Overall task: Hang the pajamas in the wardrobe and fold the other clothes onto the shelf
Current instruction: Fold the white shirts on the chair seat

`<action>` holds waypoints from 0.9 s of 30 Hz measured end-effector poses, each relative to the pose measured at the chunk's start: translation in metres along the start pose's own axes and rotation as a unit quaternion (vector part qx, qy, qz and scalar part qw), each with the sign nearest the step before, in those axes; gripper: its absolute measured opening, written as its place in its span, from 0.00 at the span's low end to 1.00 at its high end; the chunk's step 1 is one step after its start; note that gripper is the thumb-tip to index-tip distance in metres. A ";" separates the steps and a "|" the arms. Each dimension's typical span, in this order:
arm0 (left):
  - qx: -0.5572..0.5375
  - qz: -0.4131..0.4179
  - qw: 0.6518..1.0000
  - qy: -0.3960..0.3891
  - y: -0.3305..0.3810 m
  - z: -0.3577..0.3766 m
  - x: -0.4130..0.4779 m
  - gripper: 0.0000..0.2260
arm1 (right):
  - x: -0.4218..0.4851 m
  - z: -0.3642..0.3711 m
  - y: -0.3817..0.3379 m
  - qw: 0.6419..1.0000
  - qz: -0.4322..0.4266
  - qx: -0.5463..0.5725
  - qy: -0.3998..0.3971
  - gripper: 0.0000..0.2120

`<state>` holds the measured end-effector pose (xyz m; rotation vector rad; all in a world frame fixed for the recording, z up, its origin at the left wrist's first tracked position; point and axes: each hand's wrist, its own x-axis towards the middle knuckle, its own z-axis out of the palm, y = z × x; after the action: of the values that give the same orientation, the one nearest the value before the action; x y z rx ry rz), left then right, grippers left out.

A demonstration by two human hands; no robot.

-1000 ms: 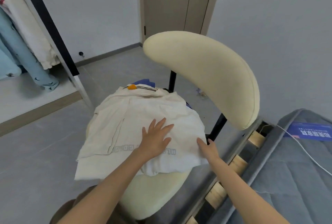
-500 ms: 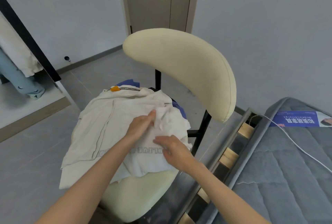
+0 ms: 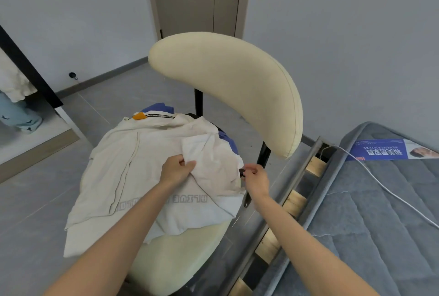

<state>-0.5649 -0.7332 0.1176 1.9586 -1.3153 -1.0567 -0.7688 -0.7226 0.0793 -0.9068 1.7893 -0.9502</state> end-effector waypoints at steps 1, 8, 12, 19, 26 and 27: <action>-0.014 0.004 1.000 0.002 -0.001 -0.001 0.000 0.10 | 0.010 0.003 -0.002 0.998 0.059 0.028 -0.027 0.10; -0.073 0.035 0.997 -0.002 -0.001 -0.010 -0.010 0.04 | 0.026 0.018 -0.021 0.937 0.217 0.256 -0.100 0.08; -0.091 0.033 0.995 -0.002 0.002 -0.012 -0.012 0.07 | 0.025 0.019 -0.025 0.940 0.186 0.287 -0.016 0.05; -0.114 0.041 0.992 0.029 0.002 -0.008 -0.018 0.05 | -0.014 0.011 -0.040 0.974 -0.077 0.166 0.137 0.04; -0.128 0.030 0.991 0.025 0.009 -0.013 -0.022 0.05 | -0.049 0.008 -0.075 0.914 -0.392 -0.001 0.105 0.07; -0.138 0.026 0.990 0.024 0.011 -0.014 -0.022 0.05 | -0.050 0.005 -0.086 0.901 -0.418 -0.022 0.116 0.07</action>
<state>-0.5637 -0.7164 0.1410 1.7241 -1.1218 -1.0948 -0.7312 -0.7185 0.1713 -1.7155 1.6024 -1.6054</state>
